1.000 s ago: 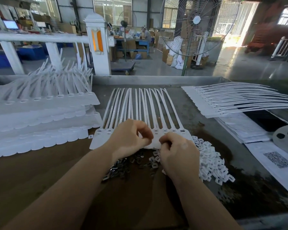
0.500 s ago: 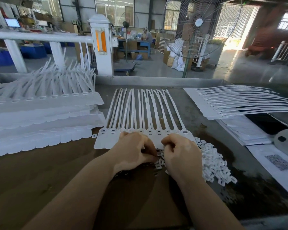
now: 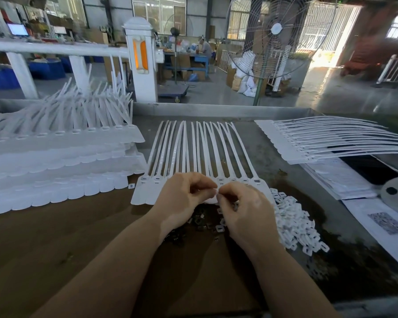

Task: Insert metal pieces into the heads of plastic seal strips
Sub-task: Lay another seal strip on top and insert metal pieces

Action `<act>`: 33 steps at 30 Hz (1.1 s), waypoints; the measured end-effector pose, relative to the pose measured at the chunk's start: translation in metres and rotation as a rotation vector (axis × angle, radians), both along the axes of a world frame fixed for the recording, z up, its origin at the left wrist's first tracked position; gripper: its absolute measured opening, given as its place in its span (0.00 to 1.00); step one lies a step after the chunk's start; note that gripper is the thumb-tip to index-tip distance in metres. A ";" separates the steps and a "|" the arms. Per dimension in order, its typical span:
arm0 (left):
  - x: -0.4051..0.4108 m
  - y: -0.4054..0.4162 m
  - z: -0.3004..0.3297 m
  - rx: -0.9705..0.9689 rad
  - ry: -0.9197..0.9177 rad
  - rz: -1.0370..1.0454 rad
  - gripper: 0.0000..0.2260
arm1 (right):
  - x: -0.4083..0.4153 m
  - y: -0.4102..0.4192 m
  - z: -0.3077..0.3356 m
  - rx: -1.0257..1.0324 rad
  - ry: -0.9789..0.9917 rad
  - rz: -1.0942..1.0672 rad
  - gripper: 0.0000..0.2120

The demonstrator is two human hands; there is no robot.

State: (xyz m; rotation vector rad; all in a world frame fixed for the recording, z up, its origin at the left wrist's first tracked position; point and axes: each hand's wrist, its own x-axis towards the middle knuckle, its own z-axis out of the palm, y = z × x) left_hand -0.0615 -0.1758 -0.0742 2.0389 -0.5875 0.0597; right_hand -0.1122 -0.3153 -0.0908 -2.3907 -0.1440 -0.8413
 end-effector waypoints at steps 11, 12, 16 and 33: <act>-0.006 -0.003 0.002 0.003 0.036 -0.022 0.06 | 0.001 -0.001 0.000 0.002 -0.019 0.001 0.02; -0.006 -0.004 0.002 -0.006 0.044 -0.023 0.06 | 0.001 -0.001 0.000 0.001 -0.024 -0.003 0.03; -0.005 -0.003 0.001 -0.086 0.095 -0.020 0.04 | 0.001 -0.001 0.000 -0.001 -0.036 0.003 0.03; 0.013 -0.014 0.018 -0.024 0.151 0.055 0.04 | -0.003 0.005 0.006 -0.172 -0.014 -0.210 0.05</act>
